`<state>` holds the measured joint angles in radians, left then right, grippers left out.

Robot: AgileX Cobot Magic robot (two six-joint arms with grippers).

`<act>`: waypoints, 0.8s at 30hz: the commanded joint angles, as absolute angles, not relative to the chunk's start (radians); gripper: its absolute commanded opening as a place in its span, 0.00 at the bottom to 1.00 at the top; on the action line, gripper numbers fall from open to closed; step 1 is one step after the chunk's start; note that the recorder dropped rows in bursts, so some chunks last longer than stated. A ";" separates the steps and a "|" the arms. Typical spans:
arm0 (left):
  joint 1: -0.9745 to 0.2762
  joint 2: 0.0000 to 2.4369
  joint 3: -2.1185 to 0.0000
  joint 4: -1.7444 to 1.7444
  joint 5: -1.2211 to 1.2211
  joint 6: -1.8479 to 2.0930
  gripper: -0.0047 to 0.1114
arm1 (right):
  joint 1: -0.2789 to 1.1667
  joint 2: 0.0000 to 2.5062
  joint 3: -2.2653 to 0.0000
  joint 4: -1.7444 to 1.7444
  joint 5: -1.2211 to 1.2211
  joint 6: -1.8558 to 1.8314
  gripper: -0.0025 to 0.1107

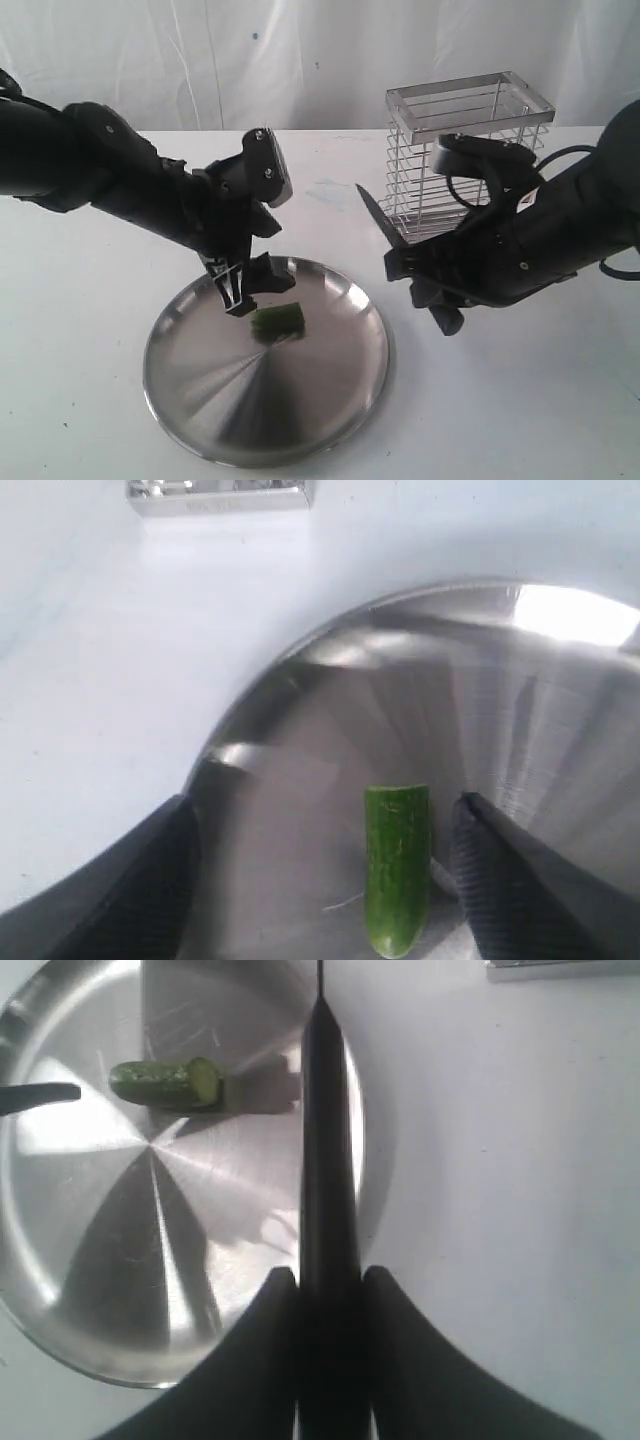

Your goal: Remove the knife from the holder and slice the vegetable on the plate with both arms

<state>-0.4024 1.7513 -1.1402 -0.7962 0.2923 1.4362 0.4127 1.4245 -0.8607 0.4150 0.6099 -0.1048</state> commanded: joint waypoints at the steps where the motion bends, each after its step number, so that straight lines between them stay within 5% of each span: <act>1: -0.388 1.669 -1.142 -0.791 0.327 1.414 0.63 | 0.497 1.423 -0.866 0.405 0.558 0.000 0.02; 3: -0.365 1.647 -1.142 -0.770 0.325 1.376 0.54 | 0.535 1.423 -0.866 0.373 0.530 0.078 0.02; 9: -0.212 1.612 -1.142 -0.709 0.349 1.113 0.06 | 0.662 1.463 -0.866 0.343 0.480 0.222 0.02; 16: -0.066 1.612 -1.127 -0.709 0.443 0.960 0.04 | 0.833 1.539 -0.866 0.260 0.456 0.405 0.02; 24: -0.043 1.612 -1.032 -0.934 0.360 1.009 0.04 | 0.898 1.538 -0.866 -0.087 0.500 0.774 0.02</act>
<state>-0.0451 1.6231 -1.0590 -0.8073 0.3655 0.9654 0.8839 1.5413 -0.8630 0.0351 0.5118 0.6747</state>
